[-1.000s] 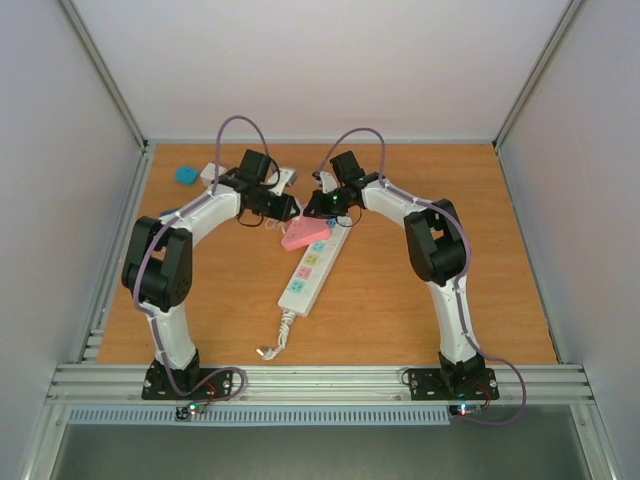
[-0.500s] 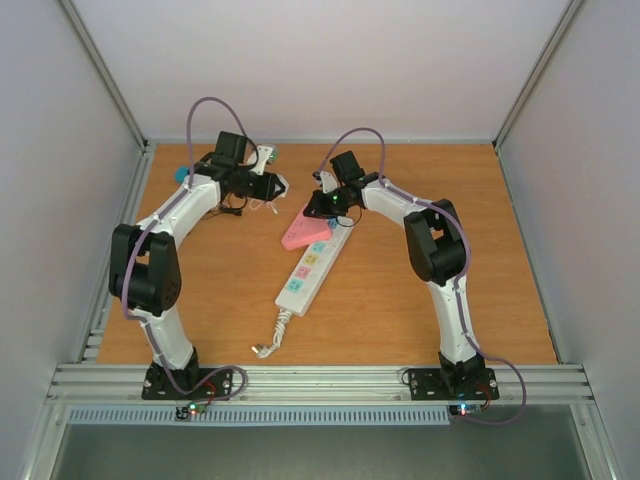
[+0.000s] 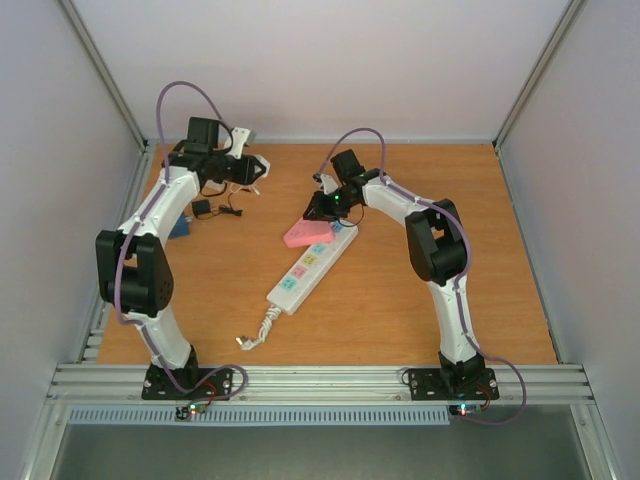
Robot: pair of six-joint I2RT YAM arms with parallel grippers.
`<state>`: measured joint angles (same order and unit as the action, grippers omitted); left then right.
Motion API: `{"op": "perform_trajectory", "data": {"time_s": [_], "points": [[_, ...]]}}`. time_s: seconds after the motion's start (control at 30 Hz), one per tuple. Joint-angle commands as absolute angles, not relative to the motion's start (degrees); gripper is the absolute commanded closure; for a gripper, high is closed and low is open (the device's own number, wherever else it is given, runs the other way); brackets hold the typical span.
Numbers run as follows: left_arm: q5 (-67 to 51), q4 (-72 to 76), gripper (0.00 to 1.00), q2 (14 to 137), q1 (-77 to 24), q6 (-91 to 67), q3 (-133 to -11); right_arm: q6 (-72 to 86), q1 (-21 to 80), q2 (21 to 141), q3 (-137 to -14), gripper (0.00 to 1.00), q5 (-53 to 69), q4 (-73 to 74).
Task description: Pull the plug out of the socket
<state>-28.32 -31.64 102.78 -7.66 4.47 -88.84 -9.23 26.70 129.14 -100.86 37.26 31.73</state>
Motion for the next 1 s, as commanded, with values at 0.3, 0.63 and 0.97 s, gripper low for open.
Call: {"op": "perform_trajectory", "data": {"time_s": [0.3, 0.63, 0.97], "points": [[-34.25, -35.12, 0.89, 113.2, -6.5, 13.25, -102.8, -15.41, 26.12, 121.0, -104.31, 0.68, 39.7, 37.7], [-40.42, -37.88, 0.88, 125.04, -6.5, 13.74, -110.78, -16.98, 21.05, 109.93, -91.76, 0.61, 41.26, 38.07], [-44.81, -40.75, 0.87, 135.31, -6.5, 12.64, -117.05, -18.99, 17.78, 100.07, -76.45, 0.57, 39.03, 37.35]]}}
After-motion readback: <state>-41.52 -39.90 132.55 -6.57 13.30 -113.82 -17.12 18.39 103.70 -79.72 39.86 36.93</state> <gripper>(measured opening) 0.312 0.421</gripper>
